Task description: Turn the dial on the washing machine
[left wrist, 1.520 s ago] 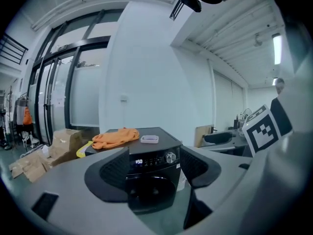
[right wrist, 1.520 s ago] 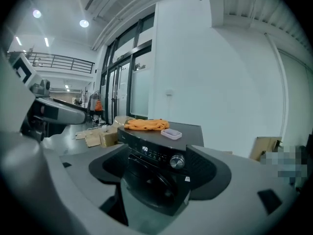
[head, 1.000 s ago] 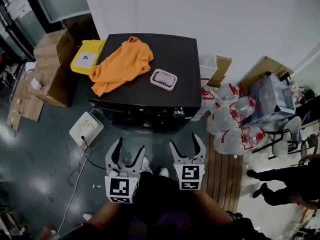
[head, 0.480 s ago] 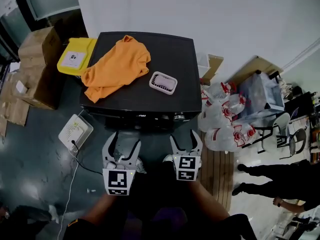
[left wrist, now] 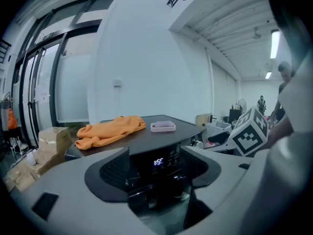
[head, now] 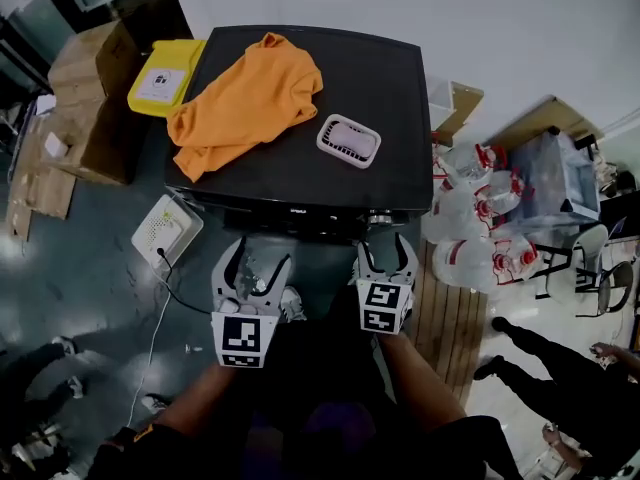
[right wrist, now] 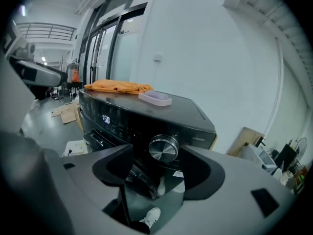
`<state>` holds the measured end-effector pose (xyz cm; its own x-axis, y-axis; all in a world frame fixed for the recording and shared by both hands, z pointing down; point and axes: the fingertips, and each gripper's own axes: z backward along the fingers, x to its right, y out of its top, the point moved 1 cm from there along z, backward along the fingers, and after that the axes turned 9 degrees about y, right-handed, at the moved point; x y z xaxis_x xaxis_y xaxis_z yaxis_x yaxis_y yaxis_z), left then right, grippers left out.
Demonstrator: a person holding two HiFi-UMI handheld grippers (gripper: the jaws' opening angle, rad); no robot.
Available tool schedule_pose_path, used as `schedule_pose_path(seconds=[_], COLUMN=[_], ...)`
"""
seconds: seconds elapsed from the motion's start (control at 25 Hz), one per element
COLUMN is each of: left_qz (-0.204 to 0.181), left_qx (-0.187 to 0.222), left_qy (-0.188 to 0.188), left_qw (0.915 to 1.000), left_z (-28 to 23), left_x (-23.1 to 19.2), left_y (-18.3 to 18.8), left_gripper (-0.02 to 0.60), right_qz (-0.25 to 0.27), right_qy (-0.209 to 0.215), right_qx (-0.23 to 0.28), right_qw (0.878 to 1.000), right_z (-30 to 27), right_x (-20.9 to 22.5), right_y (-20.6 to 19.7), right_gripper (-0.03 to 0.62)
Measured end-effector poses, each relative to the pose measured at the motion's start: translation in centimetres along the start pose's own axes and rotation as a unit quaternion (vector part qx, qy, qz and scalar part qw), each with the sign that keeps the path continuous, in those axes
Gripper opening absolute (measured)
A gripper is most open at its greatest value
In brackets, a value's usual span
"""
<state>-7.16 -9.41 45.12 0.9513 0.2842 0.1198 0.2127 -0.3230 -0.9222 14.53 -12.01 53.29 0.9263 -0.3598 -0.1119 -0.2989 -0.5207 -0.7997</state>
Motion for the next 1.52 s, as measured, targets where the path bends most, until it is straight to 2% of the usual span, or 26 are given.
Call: schedule_pose_path(seconds=[0.36,0.6,0.84,1.0,1.12,1.2,1.32,1.4,1.52], left_qz=[0.029,0.031,0.023,0.021,0.025,0.028,0.031,0.032,0.03], left_qx=[-0.047,-0.059,-0.064,-0.067,-0.066,-0.065,-0.064,-0.062,-0.059], left_qy=[0.007,0.002,-0.008,-0.014,-0.019,-0.022,-0.025,-0.025,-0.024], left_qw=[0.9985,0.9978,0.9976,0.9975,0.9973,0.9972,0.9972,0.9972,0.9975], left_z=[-2.9,-3.8,-4.6,-4.9,-4.8,-4.8,-4.7,-4.5,-4.4], left_x=[1.2,2.0,2.4,2.3,2.3,2.3,2.2,2.2,2.1], left_y=[-2.4,-2.8,-3.1,-3.4,-3.5,-3.5,-3.5,-3.4,-3.3], left_gripper=[0.305,0.305,0.305,0.305,0.305,0.305,0.305,0.305,0.305], right_qz=[0.027,0.011,-0.014,-0.056,-0.111,-0.161,-0.244,-0.273,-0.268], right_qy=[0.015,0.022,0.016,0.024,0.052,0.08,0.126,0.146,0.15], right_qx=[-0.026,-0.029,-0.03,-0.02,-0.003,0.016,0.041,0.048,0.045], right_qw=[0.999,0.999,0.999,0.998,0.992,0.984,0.961,0.95,0.951], right_z=[-3.5,-4.6,-5.0,-5.1,-5.1,-5.2,-5.1,-5.1,-5.1], right_x=[1.5,1.7,2.0,2.2,2.5,2.7,3.0,3.2,3.2], right_y=[-0.7,-0.7,-0.8,-1.1,-1.3,-1.4,-1.6,-1.6,-1.7], right_gripper=[0.308,0.307,0.279,0.275,0.275,0.275,0.275,0.275,0.276])
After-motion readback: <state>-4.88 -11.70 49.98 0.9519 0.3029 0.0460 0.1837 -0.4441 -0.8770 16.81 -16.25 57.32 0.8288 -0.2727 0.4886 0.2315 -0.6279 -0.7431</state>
